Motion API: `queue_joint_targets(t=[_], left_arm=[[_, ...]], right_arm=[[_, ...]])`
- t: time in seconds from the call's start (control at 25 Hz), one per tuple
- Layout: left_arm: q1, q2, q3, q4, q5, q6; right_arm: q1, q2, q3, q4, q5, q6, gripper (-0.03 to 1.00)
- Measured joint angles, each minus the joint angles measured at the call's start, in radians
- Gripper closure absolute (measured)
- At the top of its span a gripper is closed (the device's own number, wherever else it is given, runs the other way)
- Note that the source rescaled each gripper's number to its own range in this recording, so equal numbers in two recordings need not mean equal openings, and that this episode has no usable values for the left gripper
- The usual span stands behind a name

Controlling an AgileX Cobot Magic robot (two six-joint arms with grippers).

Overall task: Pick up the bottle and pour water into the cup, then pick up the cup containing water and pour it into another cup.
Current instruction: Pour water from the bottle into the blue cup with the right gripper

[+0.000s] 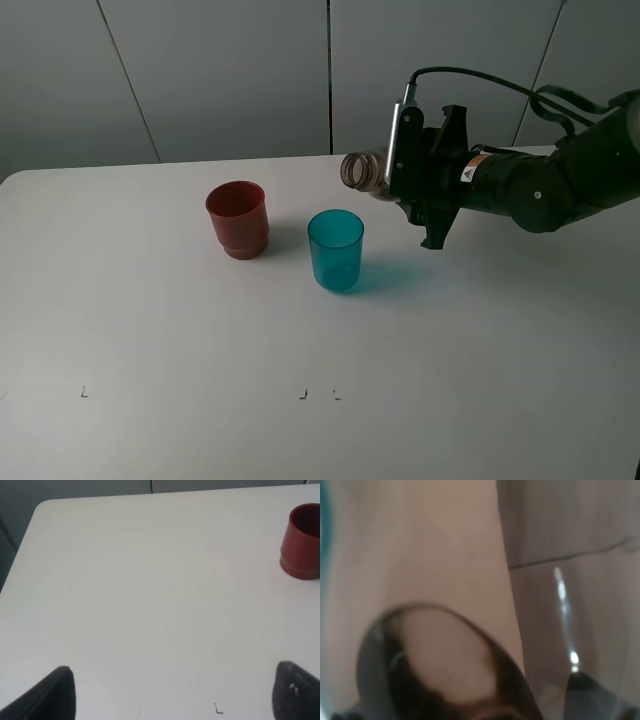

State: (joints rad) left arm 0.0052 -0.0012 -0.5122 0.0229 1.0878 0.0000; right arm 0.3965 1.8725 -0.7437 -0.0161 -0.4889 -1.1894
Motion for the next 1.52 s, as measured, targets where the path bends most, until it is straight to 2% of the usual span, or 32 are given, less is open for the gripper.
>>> queue_joint_targets(t=[0.24, 0.48, 1.52], left_arm=[[0.0, 0.0, 0.0, 0.0, 0.0, 0.0], [0.0, 0.0, 0.0, 0.0, 0.0, 0.0], [0.0, 0.0, 0.0, 0.0, 0.0, 0.0]], right_arm=[[0.0, 0.026, -0.008, -0.049, 0.022, -0.009, 0.97], [0.0, 0.026, -0.045, -0.051, 0.021, -0.011, 0.97], [0.0, 0.027, -0.079, -0.051, 0.016, -0.164, 0.97]])
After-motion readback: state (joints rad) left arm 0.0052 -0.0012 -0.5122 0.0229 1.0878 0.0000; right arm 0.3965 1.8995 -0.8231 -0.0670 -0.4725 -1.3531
